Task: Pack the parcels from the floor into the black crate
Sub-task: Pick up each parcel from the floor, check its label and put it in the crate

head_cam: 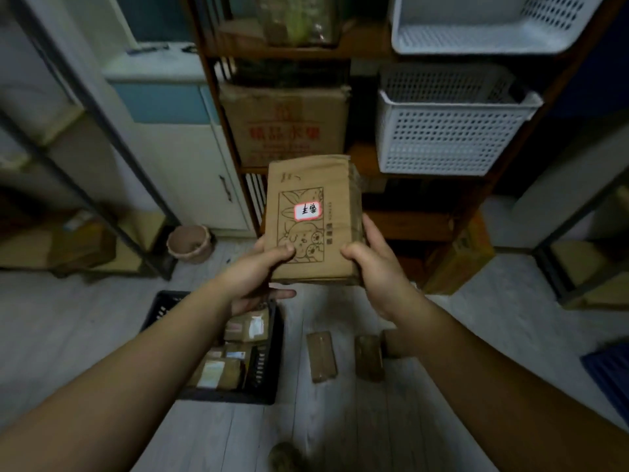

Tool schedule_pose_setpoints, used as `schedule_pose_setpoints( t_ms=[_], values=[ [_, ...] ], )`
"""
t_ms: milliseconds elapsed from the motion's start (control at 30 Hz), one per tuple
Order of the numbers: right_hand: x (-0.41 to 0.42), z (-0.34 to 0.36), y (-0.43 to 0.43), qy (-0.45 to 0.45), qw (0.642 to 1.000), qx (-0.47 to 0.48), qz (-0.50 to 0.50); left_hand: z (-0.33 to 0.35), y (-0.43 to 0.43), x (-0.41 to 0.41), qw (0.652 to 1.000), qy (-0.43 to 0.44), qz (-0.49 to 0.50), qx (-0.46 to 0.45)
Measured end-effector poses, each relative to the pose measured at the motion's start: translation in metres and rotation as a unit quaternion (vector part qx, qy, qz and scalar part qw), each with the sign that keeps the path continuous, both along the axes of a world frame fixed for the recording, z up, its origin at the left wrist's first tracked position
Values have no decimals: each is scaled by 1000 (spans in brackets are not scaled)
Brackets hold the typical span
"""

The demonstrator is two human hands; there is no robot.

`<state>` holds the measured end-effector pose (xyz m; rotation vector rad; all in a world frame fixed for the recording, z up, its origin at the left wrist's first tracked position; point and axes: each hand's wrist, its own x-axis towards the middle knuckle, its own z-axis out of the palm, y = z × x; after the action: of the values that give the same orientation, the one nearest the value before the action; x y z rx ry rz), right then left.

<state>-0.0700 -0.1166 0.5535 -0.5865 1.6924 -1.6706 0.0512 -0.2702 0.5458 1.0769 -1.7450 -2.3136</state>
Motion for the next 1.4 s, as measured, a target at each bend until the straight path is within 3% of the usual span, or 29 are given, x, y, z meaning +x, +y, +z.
schedule_pose_setpoints(
  t_ms=[233, 533, 667, 800, 1033, 1267, 1400],
  values=[
    [41, 51, -4, 102, 994, 30, 38, 59, 9, 53, 990, 72, 51, -107],
    [133, 53, -78, 178, 983, 9, 45, 67, -61, 156, 978, 70, 45, -191],
    [190, 46, -131, 148, 987, 9, 58, 64, -111, 220, 982, 50, 38, -180],
    [222, 48, -171, 42, 999, -17, 4, 67, -156, 272, 989, 24, -19, -144],
    [256, 38, -210, -44, 994, -39, -94, 44, -195, 302, 994, 53, 81, -47],
    [249, 18, -234, 35, 994, 63, -86, 36, -225, 288, 971, 75, 225, -26],
    [239, 4, -255, 63, 994, 84, -39, 30, -245, 270, 974, 31, 209, -78]
  ],
)
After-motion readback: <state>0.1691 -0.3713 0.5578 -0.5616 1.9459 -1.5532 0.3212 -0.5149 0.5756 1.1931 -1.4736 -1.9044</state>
